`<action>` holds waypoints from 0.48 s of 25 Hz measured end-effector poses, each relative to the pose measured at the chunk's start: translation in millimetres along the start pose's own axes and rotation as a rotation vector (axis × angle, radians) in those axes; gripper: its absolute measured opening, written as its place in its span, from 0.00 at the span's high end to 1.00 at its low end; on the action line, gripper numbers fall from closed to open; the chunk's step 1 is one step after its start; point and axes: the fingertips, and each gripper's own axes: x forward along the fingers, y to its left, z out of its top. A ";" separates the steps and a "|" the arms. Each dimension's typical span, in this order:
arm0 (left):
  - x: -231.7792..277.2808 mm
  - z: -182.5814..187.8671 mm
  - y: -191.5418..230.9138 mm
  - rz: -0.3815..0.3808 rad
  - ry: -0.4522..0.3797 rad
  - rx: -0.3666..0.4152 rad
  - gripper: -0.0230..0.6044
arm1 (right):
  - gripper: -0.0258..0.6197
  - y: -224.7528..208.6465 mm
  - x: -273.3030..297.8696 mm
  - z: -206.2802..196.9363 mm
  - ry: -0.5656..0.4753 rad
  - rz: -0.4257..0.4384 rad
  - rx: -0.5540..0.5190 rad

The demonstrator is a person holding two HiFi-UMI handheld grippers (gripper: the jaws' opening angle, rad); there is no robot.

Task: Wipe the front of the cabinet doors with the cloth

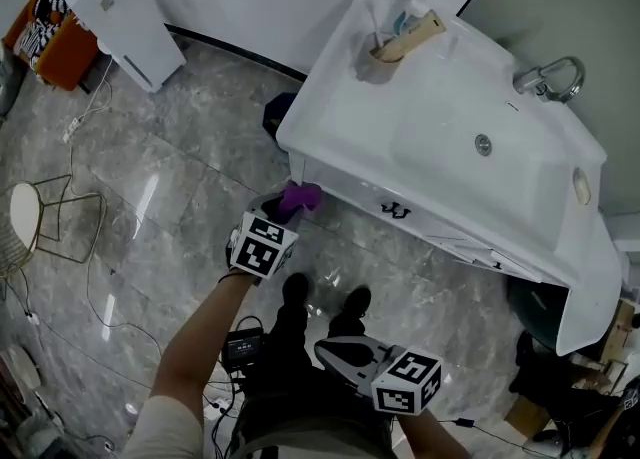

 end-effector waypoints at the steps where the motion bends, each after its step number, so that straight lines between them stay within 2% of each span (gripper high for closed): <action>1: 9.7 -0.4 3.2 0.010 -0.001 -0.006 0.76 | 0.95 -8.1 2.7 -3.0 0.006 0.000 0.001; 3: 31.8 1.7 9.0 0.030 -0.022 -0.025 0.76 | 0.95 -26.1 4.9 -8.4 0.010 0.003 0.010; 8: 81.3 17.2 18.3 0.073 -0.064 -0.007 0.76 | 0.95 -75.0 6.4 -28.5 0.001 0.014 0.086; 12: 108.2 17.0 29.0 0.123 -0.105 -0.036 0.76 | 0.95 -108.7 9.7 -54.8 0.015 0.008 0.129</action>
